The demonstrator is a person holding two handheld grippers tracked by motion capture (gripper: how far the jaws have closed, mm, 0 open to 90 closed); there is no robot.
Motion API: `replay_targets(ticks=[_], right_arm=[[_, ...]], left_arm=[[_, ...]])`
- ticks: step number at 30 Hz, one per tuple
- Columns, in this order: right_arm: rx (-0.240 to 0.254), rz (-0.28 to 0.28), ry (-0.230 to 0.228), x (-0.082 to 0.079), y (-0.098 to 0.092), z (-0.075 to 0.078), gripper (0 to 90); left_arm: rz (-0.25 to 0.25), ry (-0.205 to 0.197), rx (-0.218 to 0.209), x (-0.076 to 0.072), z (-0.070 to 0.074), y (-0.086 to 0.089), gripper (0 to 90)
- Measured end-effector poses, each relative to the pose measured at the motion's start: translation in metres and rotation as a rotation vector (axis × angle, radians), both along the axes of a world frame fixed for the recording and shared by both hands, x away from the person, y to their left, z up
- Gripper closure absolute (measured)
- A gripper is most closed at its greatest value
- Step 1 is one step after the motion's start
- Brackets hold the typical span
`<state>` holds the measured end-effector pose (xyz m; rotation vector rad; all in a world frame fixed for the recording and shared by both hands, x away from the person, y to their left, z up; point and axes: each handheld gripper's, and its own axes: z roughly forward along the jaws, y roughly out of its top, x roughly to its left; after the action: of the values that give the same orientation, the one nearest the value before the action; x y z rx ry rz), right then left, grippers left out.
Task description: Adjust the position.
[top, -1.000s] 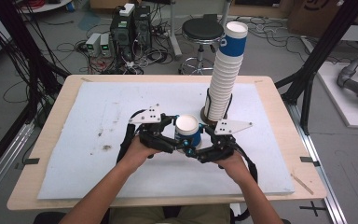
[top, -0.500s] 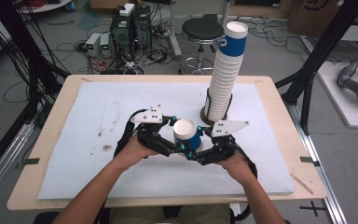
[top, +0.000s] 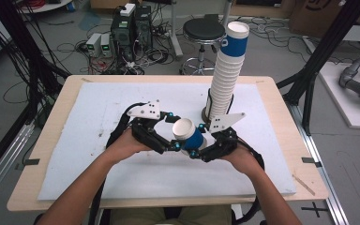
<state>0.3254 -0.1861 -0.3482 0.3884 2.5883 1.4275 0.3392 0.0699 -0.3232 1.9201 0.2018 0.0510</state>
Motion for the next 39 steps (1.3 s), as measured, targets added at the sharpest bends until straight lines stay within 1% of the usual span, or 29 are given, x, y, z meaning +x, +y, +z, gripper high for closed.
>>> replay_targets(ticks=[1,3,5,6,7,8,9,12,14,17,19,21,22,23,24,26,27,29,31,32,34,37,39], right_arm=[[-0.016,0.008,0.004,0.0,0.001,0.002,24.4],[-0.051,0.027,-0.003,0.0,0.005,0.006,24.4],[-0.075,0.044,-0.012,0.0,0.009,0.007,24.3],[-0.079,0.048,-0.008,0.0,0.01,0.008,24.2],[-0.081,0.052,-0.005,0.0,0.011,0.007,24.2],[-0.083,0.056,-0.001,0.001,0.011,0.007,24.2],[-0.088,0.057,0.0,0.001,0.011,0.006,24.2],[-0.09,0.07,-0.001,0.002,0.012,0.006,24.2],[-0.096,0.083,0.0,0.001,0.013,0.006,24.2],[-0.104,0.084,-0.005,0.001,0.013,0.005,24.1],[-0.107,0.085,-0.007,0.001,0.013,0.005,23.6],[-0.1,0.086,-0.011,0.001,0.013,0.004,21.9],[-0.091,0.086,-0.01,0.001,0.012,0.004,21.0],[-0.066,0.083,-0.015,0.001,0.011,0.004,20.4],[-0.037,0.071,-0.02,0.0,0.01,0.003,19.1],[0.002,0.057,-0.015,0.0,0.007,0.002,14.1],[0.024,0.047,-0.016,0.0,0.004,0.002,13.2],[0.079,0.038,-0.02,0.0,-0.001,0.001,13.1],[0.111,0.027,-0.025,0.0,-0.006,0.001,13.1],[0.131,0.019,-0.031,0.0,-0.009,0.0,13.1],[0.165,0.01,-0.024,-0.001,-0.014,0.0,13.1],[0.21,-0.008,-0.027,-0.002,-0.021,-0.001,13.1],[0.233,-0.019,-0.028,-0.003,-0.024,-0.002,13.1]], left_arm=[[-0.006,0.004,0.01,0.0,0.0,-0.002,15.1],[-0.016,0.007,0.029,0.0,-0.001,-0.005,15.1],[-0.028,0.016,0.039,0.001,-0.001,-0.007,15.3],[-0.04,0.016,0.042,0.001,-0.002,-0.007,15.4],[-0.041,0.017,0.051,0.001,-0.002,-0.007,15.5],[-0.041,0.022,0.049,0.001,-0.002,-0.008,15.8],[-0.049,0.022,0.061,0.002,-0.003,-0.007,16.7],[-0.062,0.032,0.076,0.004,-0.004,-0.007,20.9],[-0.068,0.032,0.075,0.005,-0.005,-0.006,25.2],[-0.076,0.038,0.072,0.006,-0.006,-0.006,25.8],[-0.085,0.036,0.071,0.007,-0.007,-0.006,26.1],[-0.084,0.037,0.056,0.007,-0.007,-0.005,26.1],[-0.083,0.037,0.043,0.007,-0.007,-0.004,26.1],[-0.081,0.032,0.043,0.007,-0.007,-0.002,26.1],[-0.077,0.038,0.032,0.007,-0.007,-0.002,26.3],[-0.068,0.04,0.016,0.007,-0.009,0.001,26.7],[-0.061,0.041,0.009,0.008,-0.01,0.003,26.7],[-0.048,0.054,-0.017,0.009,-0.014,0.007,26.7],[-0.038,0.067,-0.051,0.01,-0.017,0.011,26.7],[-0.034,0.067,-0.061,0.01,-0.018,0.013,26.7],[-0.02,0.075,-0.11,0.011,-0.021,0.018,26.7],[-0.009,0.083,-0.185,0.013,-0.024,0.025,26.6],[-0.007,0.086,-0.216,0.013,-0.025,0.028,26.6]])
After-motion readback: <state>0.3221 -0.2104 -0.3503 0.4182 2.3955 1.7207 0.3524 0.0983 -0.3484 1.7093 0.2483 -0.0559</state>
